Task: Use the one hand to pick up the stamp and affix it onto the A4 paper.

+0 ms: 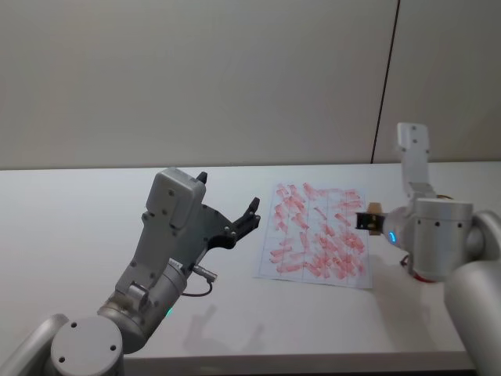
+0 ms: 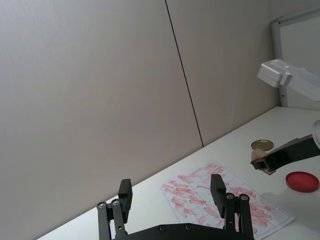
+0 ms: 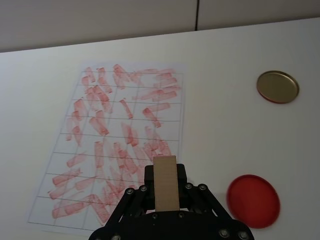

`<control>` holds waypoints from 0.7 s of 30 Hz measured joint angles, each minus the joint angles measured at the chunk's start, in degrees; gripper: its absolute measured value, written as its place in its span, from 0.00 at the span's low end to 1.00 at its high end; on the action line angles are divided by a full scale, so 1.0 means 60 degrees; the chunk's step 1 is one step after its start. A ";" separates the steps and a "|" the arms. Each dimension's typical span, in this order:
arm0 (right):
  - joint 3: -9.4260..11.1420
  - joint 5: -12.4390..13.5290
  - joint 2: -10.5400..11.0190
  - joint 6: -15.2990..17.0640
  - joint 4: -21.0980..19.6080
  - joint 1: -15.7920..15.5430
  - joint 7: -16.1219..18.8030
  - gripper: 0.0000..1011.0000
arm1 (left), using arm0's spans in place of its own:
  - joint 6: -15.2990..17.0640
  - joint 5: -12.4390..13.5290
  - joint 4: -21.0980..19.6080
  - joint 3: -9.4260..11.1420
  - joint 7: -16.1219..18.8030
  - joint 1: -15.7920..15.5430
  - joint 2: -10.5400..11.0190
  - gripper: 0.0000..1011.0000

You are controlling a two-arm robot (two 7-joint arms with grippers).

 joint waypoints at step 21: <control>0.0750 -0.0323 0.0524 -0.0175 0.0041 -0.0454 -0.0112 0.22 | 0.0000 0.0000 0.0000 0.0000 0.0000 0.0000 0.0000 0.98</control>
